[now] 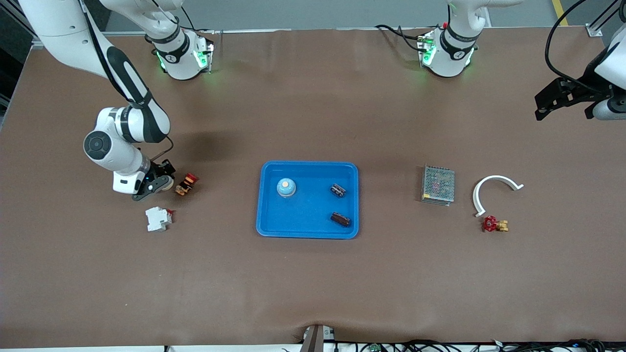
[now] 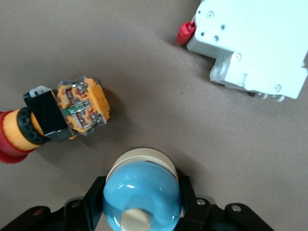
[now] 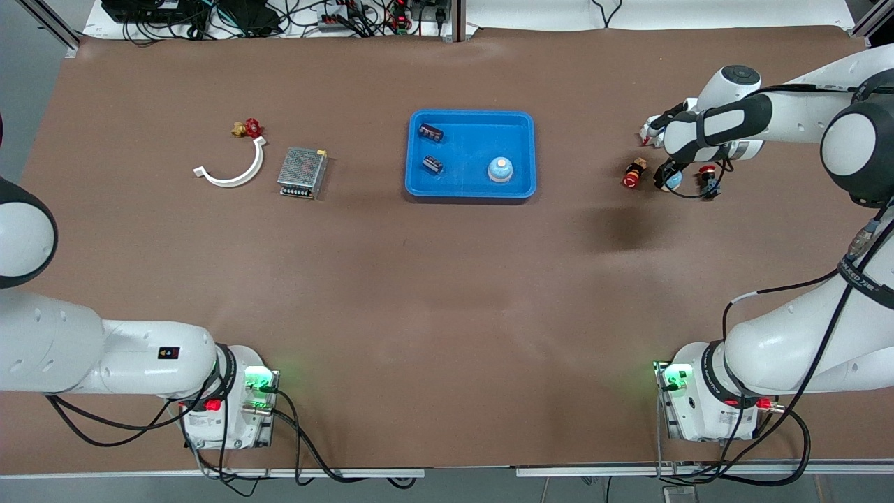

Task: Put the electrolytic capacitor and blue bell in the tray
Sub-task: 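Grasp the second blue button with the right gripper while the left gripper retracts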

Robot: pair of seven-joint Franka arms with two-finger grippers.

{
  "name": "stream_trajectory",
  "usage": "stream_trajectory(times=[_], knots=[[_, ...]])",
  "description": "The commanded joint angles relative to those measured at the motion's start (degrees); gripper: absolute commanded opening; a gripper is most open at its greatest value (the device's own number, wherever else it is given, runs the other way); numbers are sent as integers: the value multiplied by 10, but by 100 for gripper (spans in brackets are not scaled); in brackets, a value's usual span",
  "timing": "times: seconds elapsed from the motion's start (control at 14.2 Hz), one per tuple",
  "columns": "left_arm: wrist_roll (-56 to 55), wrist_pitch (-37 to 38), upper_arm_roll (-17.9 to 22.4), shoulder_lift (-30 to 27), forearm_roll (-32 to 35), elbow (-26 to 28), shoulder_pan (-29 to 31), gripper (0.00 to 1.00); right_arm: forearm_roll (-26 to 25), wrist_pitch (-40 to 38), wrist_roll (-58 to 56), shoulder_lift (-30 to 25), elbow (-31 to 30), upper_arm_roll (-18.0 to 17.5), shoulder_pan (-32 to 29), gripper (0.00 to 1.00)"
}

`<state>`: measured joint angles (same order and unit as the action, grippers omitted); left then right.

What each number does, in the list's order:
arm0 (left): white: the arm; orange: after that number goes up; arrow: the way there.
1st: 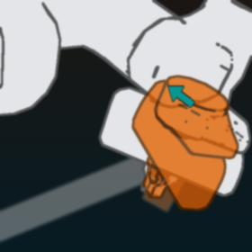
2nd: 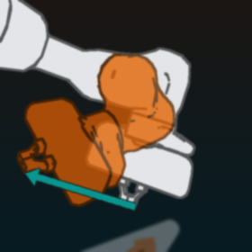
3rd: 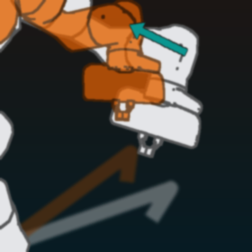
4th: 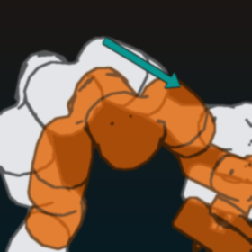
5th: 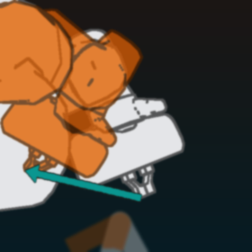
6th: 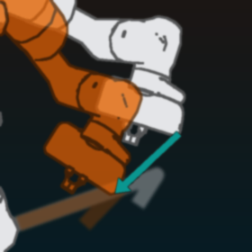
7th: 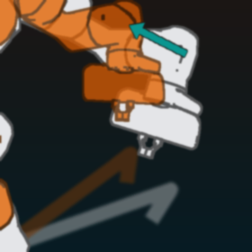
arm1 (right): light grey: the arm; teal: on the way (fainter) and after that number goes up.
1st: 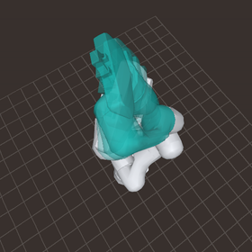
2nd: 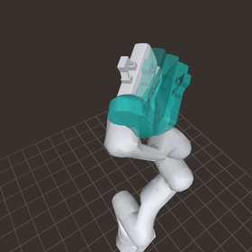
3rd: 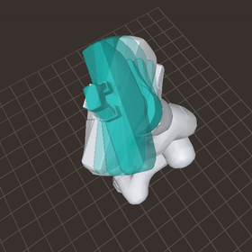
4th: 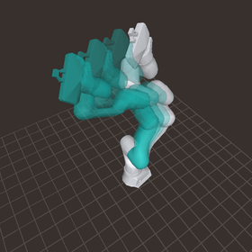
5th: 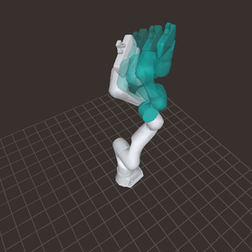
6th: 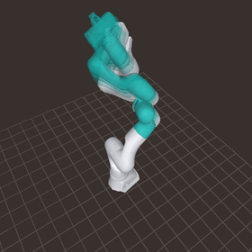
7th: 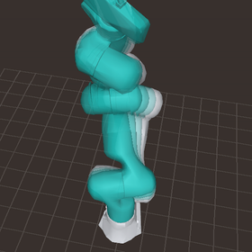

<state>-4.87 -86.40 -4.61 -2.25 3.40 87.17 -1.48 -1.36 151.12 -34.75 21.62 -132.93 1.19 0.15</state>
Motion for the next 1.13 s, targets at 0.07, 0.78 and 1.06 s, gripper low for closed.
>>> stream_trajectory(times=[0.07, 0.78, 1.06], knots=[[3, 5, -1, -13, -9, 10, 2, 100, -8, -101, 4, -25, 64, -3, 5, 35], [6, 4, -1, 4, -8, -13, 2, 100, 43, -443, 377, 17, 441, -2, 168, 33], [8, 4, -1, 8, -7, -15, 2, 100, 58, -377, 523, 75, 472, -2, 236, 33]])
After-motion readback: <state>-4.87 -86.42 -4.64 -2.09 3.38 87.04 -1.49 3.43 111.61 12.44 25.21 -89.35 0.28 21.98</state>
